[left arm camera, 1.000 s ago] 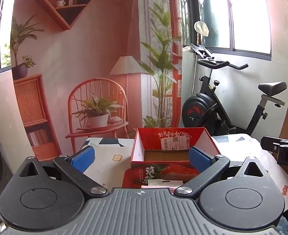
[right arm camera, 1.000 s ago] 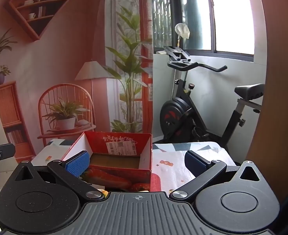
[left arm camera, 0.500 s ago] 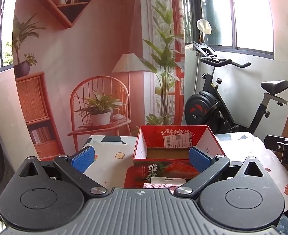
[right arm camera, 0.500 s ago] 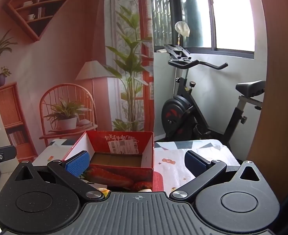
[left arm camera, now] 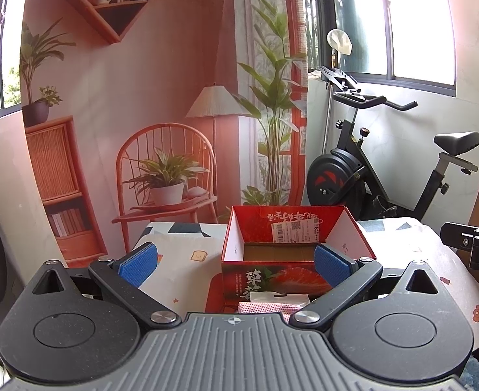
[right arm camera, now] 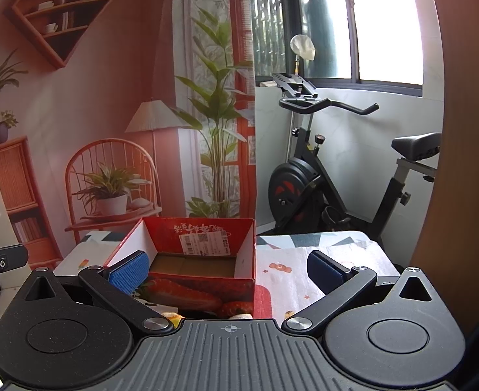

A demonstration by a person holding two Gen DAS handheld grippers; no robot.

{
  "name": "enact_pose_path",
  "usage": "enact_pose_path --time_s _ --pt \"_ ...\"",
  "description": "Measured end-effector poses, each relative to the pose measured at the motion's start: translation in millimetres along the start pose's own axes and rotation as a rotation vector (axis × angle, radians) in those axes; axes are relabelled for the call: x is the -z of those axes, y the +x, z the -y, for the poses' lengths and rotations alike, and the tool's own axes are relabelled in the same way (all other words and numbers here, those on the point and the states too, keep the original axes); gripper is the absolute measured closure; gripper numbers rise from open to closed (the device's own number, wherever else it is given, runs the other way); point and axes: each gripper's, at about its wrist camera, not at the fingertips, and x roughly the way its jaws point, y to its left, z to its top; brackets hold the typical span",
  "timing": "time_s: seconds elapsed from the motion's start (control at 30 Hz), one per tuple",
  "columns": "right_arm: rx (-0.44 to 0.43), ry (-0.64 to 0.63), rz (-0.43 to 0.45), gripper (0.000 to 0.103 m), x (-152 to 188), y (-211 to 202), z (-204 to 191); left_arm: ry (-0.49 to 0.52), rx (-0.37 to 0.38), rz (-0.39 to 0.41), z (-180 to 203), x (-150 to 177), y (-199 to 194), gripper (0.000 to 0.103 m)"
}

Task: Organize soft objects

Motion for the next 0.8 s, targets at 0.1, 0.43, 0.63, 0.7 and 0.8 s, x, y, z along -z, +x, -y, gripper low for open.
enact_pose_path --time_s 0.1,0.43,0.63,0.7,0.8 --pt "0.001 0.002 0.0 0.0 -0.2 -0.2 -0.1 0.0 0.0 0.0 -0.3 0.1 0.2 0.0" --pt "0.004 0.004 -0.002 0.0 -0.1 0.8 2.3 -0.004 -0.002 0.002 -1.8 -0.7 0.0 0.0" --pt "0.003 0.004 -0.002 0.0 -0.3 1.1 2.6 -0.004 -0.002 0.003 -1.7 -0.4 -1.4 0.0" --pt "0.005 0.004 -0.001 0.0 -0.2 0.8 2.1 -0.004 -0.003 0.001 -1.5 -0.5 -2.0 0.0" --pt "0.005 0.004 -0.002 0.0 -0.3 1.0 2.4 -0.006 -0.004 0.002 -2.0 -1.4 -2.3 0.0"
